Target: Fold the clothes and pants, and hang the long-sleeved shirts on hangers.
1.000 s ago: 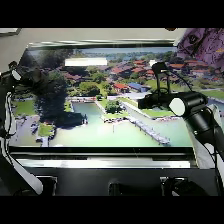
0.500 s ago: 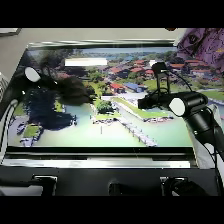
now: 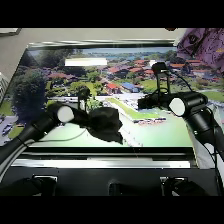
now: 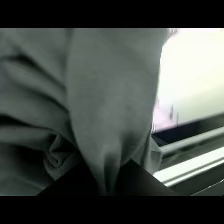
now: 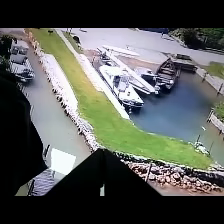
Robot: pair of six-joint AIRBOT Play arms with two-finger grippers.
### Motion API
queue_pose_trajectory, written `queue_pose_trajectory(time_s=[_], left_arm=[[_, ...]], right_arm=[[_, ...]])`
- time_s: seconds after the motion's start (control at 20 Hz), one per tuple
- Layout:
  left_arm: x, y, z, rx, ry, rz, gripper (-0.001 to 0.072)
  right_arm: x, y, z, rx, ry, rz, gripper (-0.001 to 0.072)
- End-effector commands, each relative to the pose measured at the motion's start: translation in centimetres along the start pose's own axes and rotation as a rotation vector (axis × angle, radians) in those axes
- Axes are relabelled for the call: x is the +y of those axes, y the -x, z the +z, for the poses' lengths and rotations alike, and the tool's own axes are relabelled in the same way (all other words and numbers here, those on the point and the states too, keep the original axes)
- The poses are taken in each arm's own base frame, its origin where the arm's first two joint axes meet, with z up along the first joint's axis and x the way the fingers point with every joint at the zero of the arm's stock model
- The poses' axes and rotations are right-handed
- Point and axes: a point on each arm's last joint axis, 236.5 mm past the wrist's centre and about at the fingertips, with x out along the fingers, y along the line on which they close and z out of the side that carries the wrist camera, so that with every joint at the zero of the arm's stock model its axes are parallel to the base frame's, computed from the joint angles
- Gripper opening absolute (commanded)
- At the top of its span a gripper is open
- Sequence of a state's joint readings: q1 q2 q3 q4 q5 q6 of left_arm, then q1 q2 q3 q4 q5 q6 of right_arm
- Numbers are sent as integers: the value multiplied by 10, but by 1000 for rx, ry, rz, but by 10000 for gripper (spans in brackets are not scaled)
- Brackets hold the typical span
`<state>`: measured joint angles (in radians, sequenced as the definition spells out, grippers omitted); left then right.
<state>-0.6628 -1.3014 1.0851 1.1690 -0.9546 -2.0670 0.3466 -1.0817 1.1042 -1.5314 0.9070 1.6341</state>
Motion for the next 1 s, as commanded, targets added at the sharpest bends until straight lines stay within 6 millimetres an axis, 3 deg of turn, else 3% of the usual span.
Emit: queue_pose_trajectory(time_s=[0.0, 0.05, 0.1, 0.25, 0.4, 0.5, 0.65, 0.75, 0.8, 0.95], left_arm=[[13, -24, -31, 56, 91, 37, 295], [17, -18, -25, 51, 106, 39, 482], [22, -7, -16, 37, 120, 36, 545], [37, 45, 24, -73, 120, 2, 545], [68, 99, 57, -201, 146, -7, 545], [92, 118, 66, -232, 167, 15, 545], [119, 126, 74, -245, 203, 46, 543], [132, 130, 80, -265, 174, 79, 542], [137, 131, 82, -269, 176, 92, 542], [140, 131, 82, -270, 169, 109, 542]], right_arm=[[1, 0, 3, -10, -3, 3, 41], [1, 0, 7, -28, -3, 4, 41], [1, 1, 10, -44, -3, 5, 41], [3, 1, 21, -90, -29, 14, 41], [5, 4, 39, -166, -36, 21, 41], [7, 6, 49, -207, -44, 32, 41], [8, 11, 62, -257, -47, 39, 43], [10, 17, 55, -207, -124, 49, 71], [1, 16, 47, -169, -164, 21, 111], [-56, -9, -4, 22, -451, -57, 369]])
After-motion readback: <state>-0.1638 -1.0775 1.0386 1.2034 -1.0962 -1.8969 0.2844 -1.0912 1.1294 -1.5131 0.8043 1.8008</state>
